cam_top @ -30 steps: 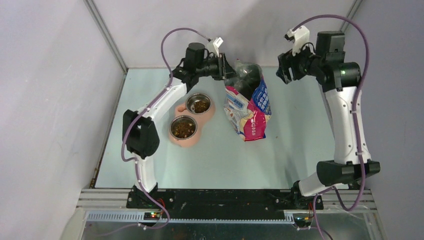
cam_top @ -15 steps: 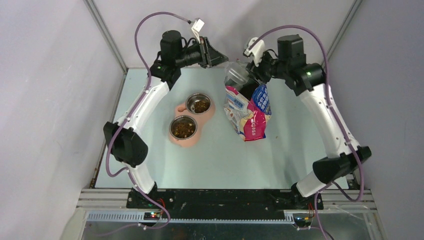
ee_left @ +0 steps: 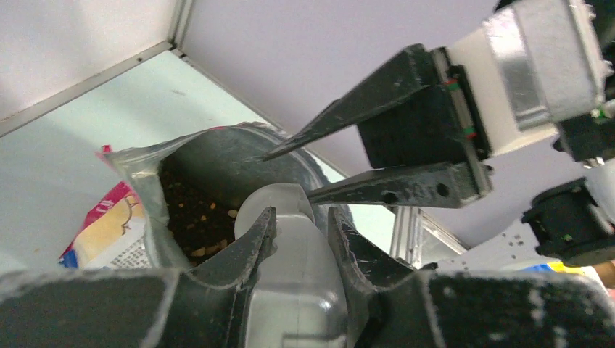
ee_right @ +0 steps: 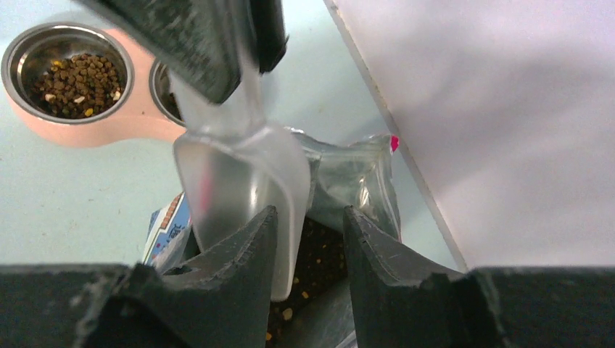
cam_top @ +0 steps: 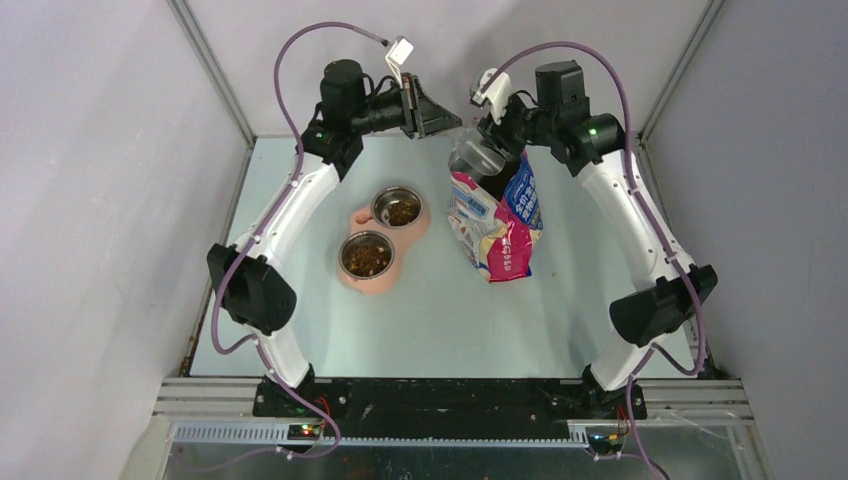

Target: Serve the pet food

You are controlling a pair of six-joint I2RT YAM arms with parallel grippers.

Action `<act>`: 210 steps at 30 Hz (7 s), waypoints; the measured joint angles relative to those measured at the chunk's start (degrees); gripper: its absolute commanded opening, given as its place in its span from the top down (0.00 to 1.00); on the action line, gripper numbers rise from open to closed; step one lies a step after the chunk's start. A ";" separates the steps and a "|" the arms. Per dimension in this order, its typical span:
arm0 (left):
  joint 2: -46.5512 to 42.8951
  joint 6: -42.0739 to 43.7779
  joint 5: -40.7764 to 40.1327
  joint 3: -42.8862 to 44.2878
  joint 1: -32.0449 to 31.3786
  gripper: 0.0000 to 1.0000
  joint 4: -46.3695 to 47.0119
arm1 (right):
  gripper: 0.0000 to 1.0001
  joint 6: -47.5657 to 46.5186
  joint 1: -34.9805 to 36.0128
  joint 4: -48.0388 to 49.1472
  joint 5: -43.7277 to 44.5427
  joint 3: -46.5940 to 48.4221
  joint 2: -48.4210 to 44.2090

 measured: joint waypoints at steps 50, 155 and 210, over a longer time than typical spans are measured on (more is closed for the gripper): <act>7.65 10.16 10.32 15.98 0.35 0.76 -18.10 | 1.00 -0.70 -0.17 -1.25 -1.53 2.08 2.95; 18.32 -18.58 3.80 4.20 -1.86 1.00 -1.84 | 0.38 20.83 -25.53 -6.75 -1.51 -26.60 -19.87; 11.72 -43.43 2.32 -9.73 6.73 1.00 17.27 | 0.39 14.86 -27.30 -13.07 8.00 -29.42 -20.59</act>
